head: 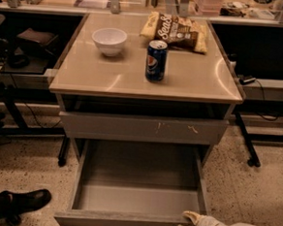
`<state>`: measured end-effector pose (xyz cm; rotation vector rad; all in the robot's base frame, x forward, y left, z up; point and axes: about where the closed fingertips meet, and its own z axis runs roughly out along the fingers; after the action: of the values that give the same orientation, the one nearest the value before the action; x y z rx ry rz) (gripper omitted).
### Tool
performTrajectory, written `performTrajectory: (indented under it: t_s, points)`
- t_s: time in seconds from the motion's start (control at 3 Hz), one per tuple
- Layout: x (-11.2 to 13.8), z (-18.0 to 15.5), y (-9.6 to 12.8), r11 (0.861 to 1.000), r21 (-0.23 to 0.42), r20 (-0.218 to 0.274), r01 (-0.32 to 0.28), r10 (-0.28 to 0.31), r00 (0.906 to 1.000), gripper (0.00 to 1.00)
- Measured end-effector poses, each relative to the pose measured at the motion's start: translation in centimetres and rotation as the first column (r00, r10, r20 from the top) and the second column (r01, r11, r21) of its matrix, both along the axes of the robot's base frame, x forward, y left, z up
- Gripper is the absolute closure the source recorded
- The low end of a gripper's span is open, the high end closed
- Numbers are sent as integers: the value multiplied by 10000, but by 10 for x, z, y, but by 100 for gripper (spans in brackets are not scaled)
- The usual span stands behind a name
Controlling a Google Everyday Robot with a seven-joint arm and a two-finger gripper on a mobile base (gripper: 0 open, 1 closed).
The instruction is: Open middle drawer
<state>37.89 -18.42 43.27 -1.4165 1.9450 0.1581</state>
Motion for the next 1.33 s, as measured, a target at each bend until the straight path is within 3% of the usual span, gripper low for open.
performTrajectory:
  t_s: [0.33,1.33]
  points:
    - [0,0,0,10000,0,0,0,0,10000,81]
    - [0,0,0,10000,1,0,-1,1,10000,11]
